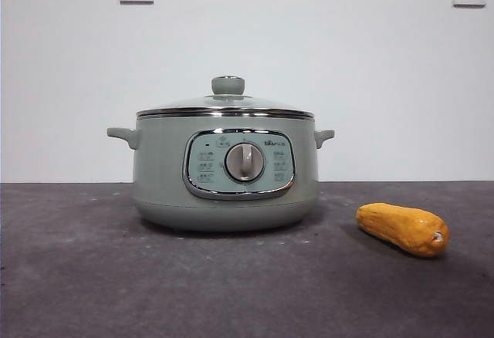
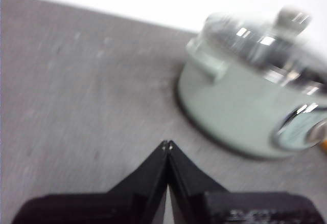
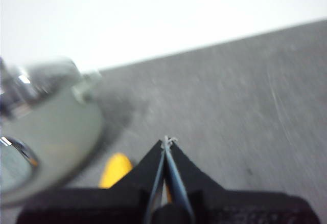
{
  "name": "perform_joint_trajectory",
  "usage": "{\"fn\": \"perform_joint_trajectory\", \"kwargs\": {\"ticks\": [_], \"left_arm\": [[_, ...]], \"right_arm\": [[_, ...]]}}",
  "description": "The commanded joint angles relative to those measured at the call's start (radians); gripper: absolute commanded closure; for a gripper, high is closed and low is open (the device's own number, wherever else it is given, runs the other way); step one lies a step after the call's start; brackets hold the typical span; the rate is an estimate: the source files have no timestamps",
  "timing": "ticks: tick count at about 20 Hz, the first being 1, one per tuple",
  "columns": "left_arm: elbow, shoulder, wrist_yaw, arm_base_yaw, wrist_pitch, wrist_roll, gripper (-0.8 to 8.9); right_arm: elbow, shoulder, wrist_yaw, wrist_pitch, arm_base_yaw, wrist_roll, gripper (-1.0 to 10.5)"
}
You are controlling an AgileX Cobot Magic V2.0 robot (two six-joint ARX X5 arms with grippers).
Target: Pick up the corn,open the lid,put the corn in the pot,close the lid
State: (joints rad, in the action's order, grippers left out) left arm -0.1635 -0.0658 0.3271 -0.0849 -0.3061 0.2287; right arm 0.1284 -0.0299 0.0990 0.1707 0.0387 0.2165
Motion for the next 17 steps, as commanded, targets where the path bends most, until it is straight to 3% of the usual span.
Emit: {"fn": "perform_joint_trajectory", "kwargs": {"ticks": [1, 7, 17], "left_arm": [[-0.066, -0.016, 0.024, -0.002, -0.019, 0.016, 8.20], [-0.241, -0.090, 0.077, -0.002, -0.150, 0.016, 8.20], [-0.491, -0.250, 0.246, -0.002, -0.363, -0.083, 8.20]], "right_arm": [[0.073, -0.035, 0.024, 0.011, 0.000, 0.028, 9.6], [0.275, -0.157, 0.100, 0.182, 0.000, 0.008, 9.6], [0.642, -0.394, 0.199, 0.528, 0.000, -0.145, 9.6]]}}
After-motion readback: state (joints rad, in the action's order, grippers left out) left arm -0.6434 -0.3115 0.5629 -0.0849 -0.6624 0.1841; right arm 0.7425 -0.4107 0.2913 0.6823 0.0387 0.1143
